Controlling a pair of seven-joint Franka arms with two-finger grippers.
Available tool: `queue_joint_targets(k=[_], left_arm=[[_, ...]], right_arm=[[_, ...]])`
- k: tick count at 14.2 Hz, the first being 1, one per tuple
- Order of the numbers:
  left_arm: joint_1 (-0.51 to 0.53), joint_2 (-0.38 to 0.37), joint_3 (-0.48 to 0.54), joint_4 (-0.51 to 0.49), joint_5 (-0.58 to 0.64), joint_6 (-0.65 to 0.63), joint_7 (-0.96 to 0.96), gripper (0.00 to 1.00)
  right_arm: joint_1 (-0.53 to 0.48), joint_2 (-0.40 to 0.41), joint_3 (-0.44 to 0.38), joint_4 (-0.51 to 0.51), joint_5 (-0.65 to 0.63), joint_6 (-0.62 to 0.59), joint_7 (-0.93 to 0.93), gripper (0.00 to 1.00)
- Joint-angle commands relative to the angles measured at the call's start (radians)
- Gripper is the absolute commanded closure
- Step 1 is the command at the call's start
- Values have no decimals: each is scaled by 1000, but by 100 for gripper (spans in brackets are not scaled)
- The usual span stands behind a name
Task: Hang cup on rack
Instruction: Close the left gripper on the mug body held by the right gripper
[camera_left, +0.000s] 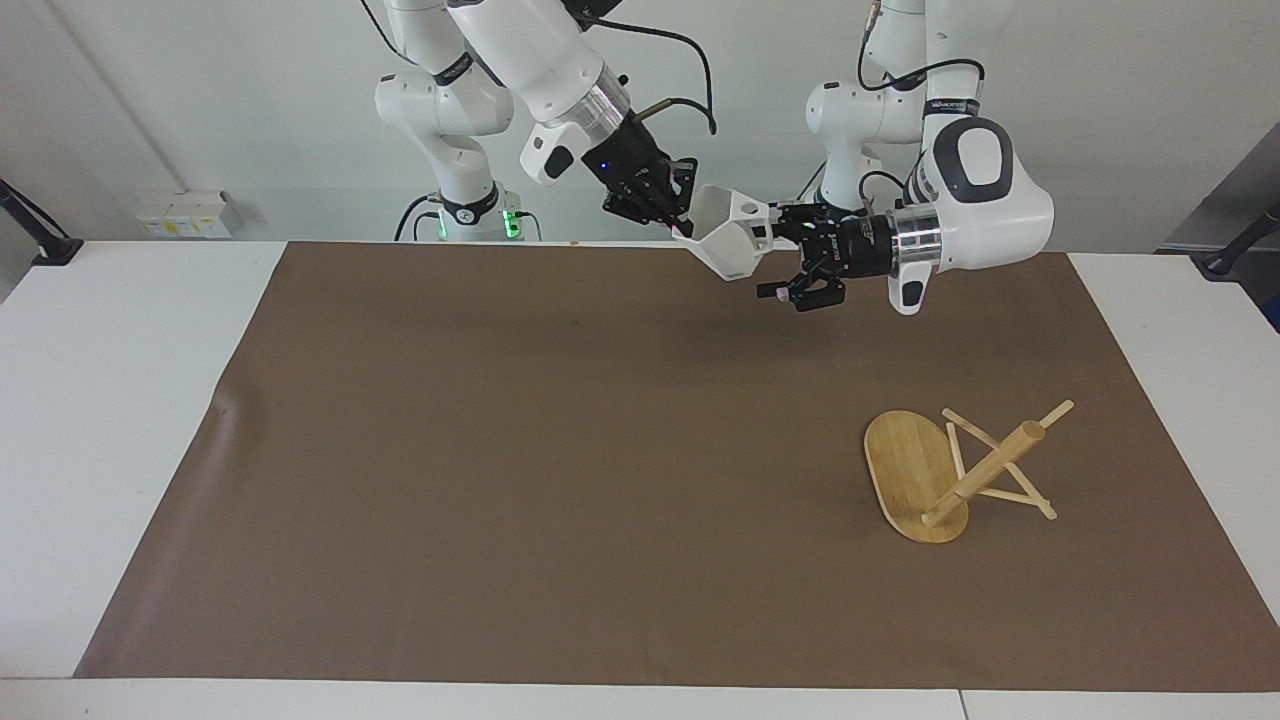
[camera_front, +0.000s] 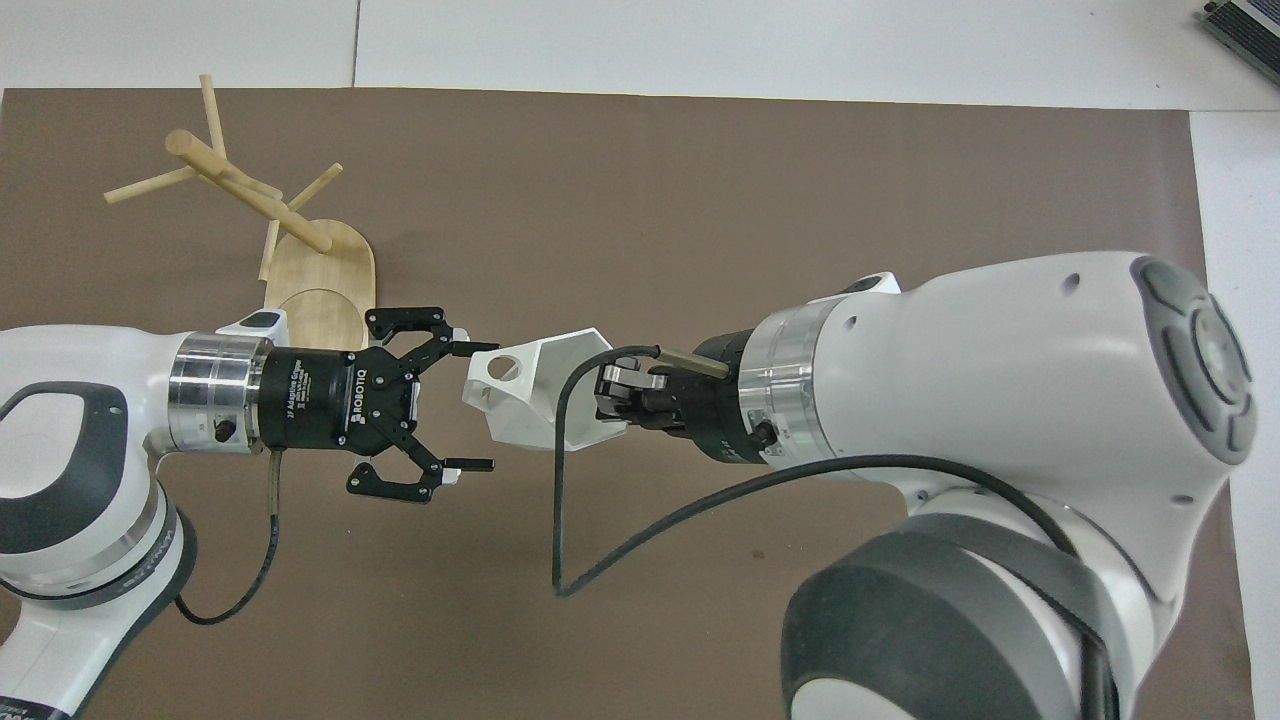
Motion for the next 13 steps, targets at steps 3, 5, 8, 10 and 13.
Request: queue_joint_targets(k=[3,5,8,10,13], left_arm=[[-42,-31,-7,-30,-63,59,-17,0],[-43,-31,-8,-30,-68,60,-22,0],[-72,-31,-8,-30,-79,74,-23,0],[-72,-31,-8,-30,-82,77,-23,0],[-72,-31,-7,-30,-82,76,-26,37]], right_arm=[[-14,-18,9,-10,34,14,7,100],[-14,-18,9,-10,34,14,7,100],[-14,-18,9,-10,34,12,7,100],[-14,-18,9,-10,34,12,7,100],[-14,-18,9,-10,34,12,9,100]])
